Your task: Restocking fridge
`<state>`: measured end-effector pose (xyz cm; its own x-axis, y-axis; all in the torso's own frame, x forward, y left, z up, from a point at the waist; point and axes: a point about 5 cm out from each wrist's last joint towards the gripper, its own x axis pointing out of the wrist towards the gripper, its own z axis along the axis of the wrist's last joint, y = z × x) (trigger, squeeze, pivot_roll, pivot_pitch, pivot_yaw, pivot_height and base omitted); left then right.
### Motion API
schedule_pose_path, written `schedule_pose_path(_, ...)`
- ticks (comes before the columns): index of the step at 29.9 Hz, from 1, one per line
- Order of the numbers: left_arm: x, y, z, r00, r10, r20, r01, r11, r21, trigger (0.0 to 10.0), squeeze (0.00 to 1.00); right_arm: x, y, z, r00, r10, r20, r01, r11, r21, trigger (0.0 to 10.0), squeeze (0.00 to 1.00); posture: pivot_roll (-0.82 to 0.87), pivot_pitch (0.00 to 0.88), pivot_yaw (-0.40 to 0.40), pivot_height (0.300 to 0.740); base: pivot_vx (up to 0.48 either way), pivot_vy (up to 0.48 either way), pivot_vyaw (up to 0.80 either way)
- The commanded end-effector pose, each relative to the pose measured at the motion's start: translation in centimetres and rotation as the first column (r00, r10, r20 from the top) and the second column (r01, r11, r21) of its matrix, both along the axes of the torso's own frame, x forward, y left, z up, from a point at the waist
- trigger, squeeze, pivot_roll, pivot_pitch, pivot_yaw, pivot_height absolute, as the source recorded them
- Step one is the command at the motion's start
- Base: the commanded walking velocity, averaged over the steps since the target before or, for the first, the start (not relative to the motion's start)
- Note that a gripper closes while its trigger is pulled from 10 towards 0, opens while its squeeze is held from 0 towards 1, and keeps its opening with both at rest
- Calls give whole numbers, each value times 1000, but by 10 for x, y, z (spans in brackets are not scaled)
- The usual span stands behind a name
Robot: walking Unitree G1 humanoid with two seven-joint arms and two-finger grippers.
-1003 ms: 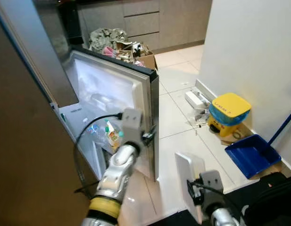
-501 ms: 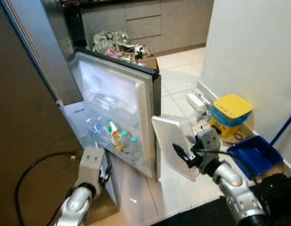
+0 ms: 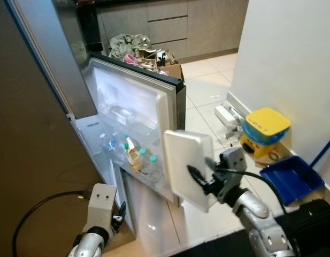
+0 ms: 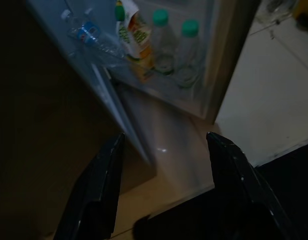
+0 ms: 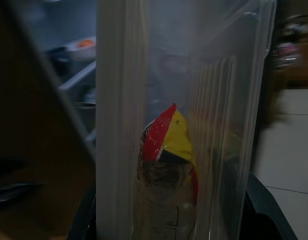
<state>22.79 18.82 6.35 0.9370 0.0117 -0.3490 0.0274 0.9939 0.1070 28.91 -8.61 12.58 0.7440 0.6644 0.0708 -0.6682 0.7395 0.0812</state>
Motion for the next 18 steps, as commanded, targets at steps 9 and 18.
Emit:
schedule_pose_path(9,-7,3,-17,997,40,-64,-38,999,32,10000,0,-7,7,-12,997,-70,-35,71,997,21,10000,0,-62,116,43,736,0,0,0)
schedule_pose_path(18,-9,3,-21,995,57,-82,-54,998,42,10000,0,-13,5,-14,993,-96,-74,98,995,18,10000,0,-62,120,41,736,0,0,0)
